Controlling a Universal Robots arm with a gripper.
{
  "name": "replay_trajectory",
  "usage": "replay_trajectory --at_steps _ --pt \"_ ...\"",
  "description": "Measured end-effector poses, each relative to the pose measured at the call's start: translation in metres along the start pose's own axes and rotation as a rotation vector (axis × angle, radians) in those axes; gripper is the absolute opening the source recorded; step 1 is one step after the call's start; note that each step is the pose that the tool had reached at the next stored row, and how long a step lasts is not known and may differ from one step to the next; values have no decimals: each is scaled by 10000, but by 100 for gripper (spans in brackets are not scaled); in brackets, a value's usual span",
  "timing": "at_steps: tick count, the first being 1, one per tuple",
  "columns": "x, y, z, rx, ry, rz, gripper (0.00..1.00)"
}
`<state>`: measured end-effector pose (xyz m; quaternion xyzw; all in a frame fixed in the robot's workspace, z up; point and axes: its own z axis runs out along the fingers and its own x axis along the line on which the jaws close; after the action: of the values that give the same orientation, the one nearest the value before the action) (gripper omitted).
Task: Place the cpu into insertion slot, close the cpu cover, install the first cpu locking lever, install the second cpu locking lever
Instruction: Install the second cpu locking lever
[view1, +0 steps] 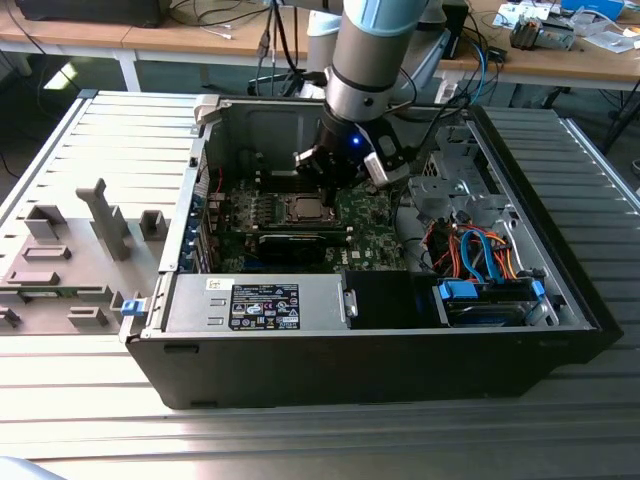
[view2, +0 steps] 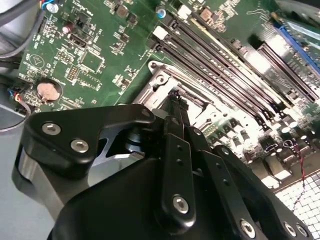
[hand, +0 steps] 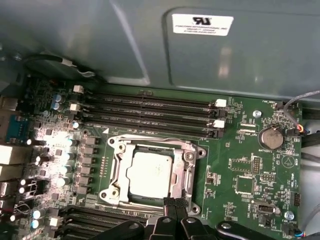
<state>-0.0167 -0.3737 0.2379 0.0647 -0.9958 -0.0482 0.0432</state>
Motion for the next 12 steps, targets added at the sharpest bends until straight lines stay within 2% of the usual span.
replay_trajectory --at_steps 2,3,4,8,10,12 --pt "33 6 -2 112 -46 4 11" --pt "72 12 -1 218 -105 7 11" --pt "105 16 1 287 -157 8 11" --pt "175 27 5 436 -258 9 11" --pt "219 36 4 606 -317 16 11" --pt "240 42 4 697 -348 20 11"
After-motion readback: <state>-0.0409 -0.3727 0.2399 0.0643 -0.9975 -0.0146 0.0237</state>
